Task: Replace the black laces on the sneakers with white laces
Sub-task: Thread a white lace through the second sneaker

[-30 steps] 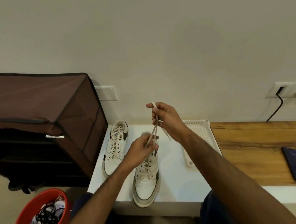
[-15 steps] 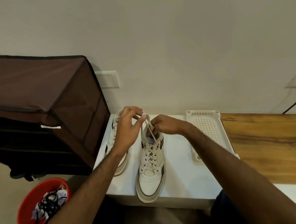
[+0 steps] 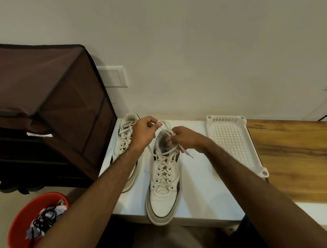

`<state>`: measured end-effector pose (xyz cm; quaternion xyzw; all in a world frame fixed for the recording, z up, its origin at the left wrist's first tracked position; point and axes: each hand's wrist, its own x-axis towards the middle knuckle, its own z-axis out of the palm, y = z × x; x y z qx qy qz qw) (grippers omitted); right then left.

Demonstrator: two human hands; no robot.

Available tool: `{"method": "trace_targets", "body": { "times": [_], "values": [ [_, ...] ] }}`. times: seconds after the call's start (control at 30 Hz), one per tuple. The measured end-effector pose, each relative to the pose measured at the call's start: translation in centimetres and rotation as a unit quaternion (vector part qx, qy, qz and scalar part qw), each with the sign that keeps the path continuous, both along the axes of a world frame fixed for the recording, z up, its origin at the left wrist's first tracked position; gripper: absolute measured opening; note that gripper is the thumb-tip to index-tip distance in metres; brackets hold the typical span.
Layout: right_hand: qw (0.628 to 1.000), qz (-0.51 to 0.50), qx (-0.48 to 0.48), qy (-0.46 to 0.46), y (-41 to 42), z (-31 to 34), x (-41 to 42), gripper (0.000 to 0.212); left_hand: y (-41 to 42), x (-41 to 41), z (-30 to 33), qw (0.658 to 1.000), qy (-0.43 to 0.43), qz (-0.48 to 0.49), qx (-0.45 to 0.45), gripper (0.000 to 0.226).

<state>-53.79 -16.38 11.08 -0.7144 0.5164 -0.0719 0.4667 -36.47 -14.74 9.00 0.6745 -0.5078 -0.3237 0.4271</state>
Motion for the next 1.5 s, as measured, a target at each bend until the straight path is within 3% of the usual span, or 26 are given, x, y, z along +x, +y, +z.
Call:
{"method": "trace_targets", "body": {
  "times": [0.13, 0.23, 0.33, 0.4, 0.57, 0.67, 0.8, 0.9, 1.0, 1.1, 1.23, 1.3, 1.4, 1.5],
  "values": [
    [0.979, 0.056, -0.058, 0.185, -0.5, -0.4, 2.1, 0.012, -1.1, -0.5, 0.3, 0.994, -0.057, -0.049, 0.079, 0.013],
    [0.966, 0.06, -0.057, 0.246, 0.1, 0.1, 3.6, 0.03, -1.7, -0.7, 1.3, 0.968, -0.208, -0.124, 0.071, 0.006],
    [0.956, 0.088, -0.041, 0.277, 0.7, 0.4, 4.5, 0.035, -1.7, -1.0, 1.9, 0.924, -0.344, -0.165, 0.032, 0.015],
    [0.945, 0.125, -0.042, 0.298, 1.1, 0.6, 5.4, 0.034, -1.5, -1.1, 1.6, 0.925, -0.329, -0.189, 0.025, 0.017],
    [0.925, 0.167, -0.12, 0.318, 1.0, -0.1, 6.2, 0.034, -0.8, 0.0, 0.9, 0.984, -0.083, -0.15, 0.054, 0.03],
    [0.921, 0.168, -0.146, 0.319, 0.5, -0.2, 6.4, 0.03, -0.1, 1.2, 0.5, 0.985, 0.008, -0.163, 0.053, 0.039],
    [0.942, 0.221, -0.075, 0.242, -1.0, 1.8, 4.8, 0.029, 1.1, 1.8, -0.4, 0.977, -0.039, -0.211, 0.012, 0.049],
    [0.98, 0.184, -0.007, 0.08, -1.7, 3.3, 1.6, 0.021, 1.7, 1.4, -1.0, 0.979, -0.062, -0.193, -0.013, 0.05],
    [0.99, 0.13, -0.054, 0.006, -1.3, 2.9, -0.3, 0.031, 2.1, 0.9, -1.2, 0.982, -0.054, -0.178, -0.035, 0.046],
    [0.993, 0.051, -0.105, -0.027, -1.0, 1.6, -1.3, 0.02, 2.2, 0.5, -1.4, 0.977, -0.12, -0.154, -0.089, 0.044],
    [0.977, -0.003, -0.215, 0.008, -1.0, 0.2, -2.0, 0.023, 2.3, 0.8, -1.6, 0.936, -0.296, -0.155, -0.111, 0.02],
    [0.969, 0.047, -0.242, 0.01, -1.0, -0.1, -1.9, 0.026, 2.5, 0.9, -2.0, 0.905, -0.377, -0.175, -0.095, 0.01],
    [0.945, 0.211, -0.237, 0.078, -1.0, -0.2, -1.8, 0.035, 2.3, 1.1, -2.5, 0.896, -0.399, -0.193, -0.037, 0.021],
    [0.928, 0.292, -0.172, 0.156, -0.8, -0.4, -1.3, 0.023, 2.5, 1.3, -2.5, 0.918, -0.343, -0.199, -0.007, 0.027]
  ]
}}
